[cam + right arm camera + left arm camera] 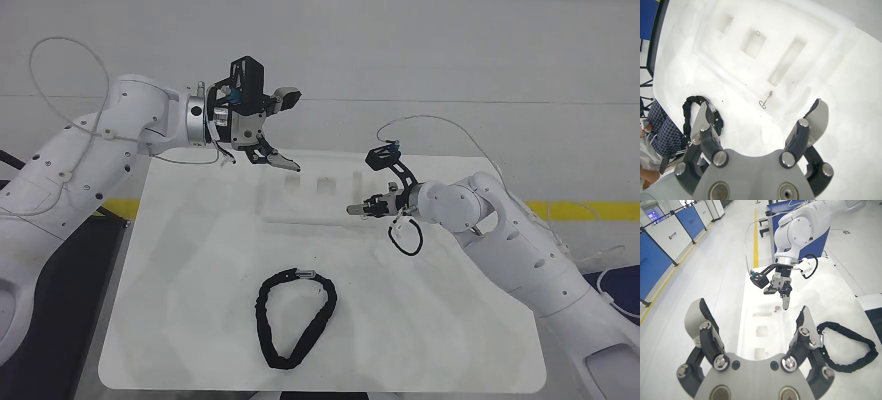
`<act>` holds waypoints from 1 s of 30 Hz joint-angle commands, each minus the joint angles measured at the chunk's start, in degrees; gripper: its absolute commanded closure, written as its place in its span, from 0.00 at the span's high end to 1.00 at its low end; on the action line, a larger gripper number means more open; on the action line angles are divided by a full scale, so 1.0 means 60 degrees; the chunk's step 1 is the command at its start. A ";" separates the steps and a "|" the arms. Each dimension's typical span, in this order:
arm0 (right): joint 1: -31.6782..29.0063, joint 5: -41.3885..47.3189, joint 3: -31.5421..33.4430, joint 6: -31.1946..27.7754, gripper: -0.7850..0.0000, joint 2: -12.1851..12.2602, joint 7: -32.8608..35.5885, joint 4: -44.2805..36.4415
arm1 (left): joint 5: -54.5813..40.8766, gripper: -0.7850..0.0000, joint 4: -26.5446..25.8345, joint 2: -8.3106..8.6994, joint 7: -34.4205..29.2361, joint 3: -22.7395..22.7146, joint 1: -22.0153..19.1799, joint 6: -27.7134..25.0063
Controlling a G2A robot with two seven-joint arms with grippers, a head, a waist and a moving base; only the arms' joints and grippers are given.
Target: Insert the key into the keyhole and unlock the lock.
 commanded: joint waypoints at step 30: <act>0.0287 -0.1132 -0.0635 0.2097 0.62 -0.0663 0.0848 -0.0111 | 0.0000 1.00 0.0000 0.0000 0.0000 0.0001 0.0000 0.0000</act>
